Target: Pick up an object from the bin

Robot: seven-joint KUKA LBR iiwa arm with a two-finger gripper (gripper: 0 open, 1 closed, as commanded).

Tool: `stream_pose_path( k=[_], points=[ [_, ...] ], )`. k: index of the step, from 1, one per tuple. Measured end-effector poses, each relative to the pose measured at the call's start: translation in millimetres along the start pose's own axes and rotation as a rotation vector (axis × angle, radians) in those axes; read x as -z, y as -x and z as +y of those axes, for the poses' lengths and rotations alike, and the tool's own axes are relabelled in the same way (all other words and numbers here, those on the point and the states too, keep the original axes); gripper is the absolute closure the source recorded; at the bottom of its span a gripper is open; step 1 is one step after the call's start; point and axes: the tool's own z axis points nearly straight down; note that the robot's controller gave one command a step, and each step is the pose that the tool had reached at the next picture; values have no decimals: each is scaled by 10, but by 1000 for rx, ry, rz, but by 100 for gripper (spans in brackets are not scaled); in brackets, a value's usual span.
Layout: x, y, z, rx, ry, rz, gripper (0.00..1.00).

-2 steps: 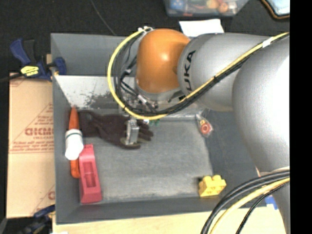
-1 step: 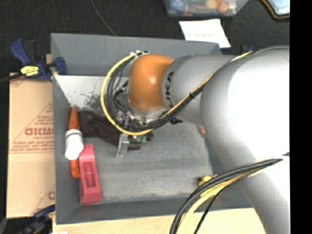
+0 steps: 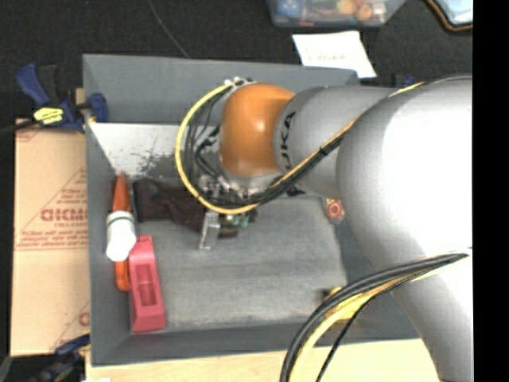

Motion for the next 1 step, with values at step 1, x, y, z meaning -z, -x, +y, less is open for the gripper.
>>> stream_pose_path(
  k=[1],
  points=[
    [27,-44,131,-5,4,1,100]
  ],
)
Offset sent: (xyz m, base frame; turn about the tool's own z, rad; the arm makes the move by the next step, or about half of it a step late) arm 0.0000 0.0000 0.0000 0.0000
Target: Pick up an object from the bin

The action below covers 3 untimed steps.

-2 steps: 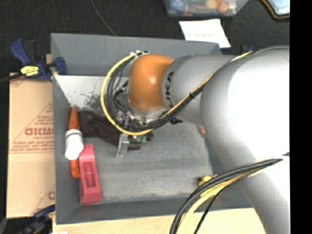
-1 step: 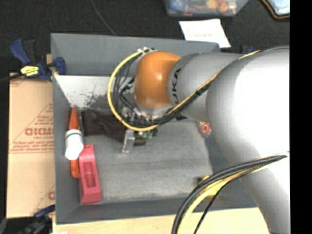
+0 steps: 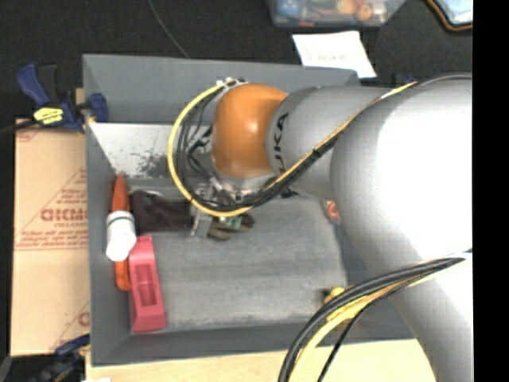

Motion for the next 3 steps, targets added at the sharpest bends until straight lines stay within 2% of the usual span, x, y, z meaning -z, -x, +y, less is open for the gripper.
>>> stream_pose_path(
  k=[1,2,3],
  points=[
    [0,0,0,0,0,0,100],
    [178,-20,-9,-1,-2,8,100],
    [365,10,-5,-1,0,0,100]
  ],
)
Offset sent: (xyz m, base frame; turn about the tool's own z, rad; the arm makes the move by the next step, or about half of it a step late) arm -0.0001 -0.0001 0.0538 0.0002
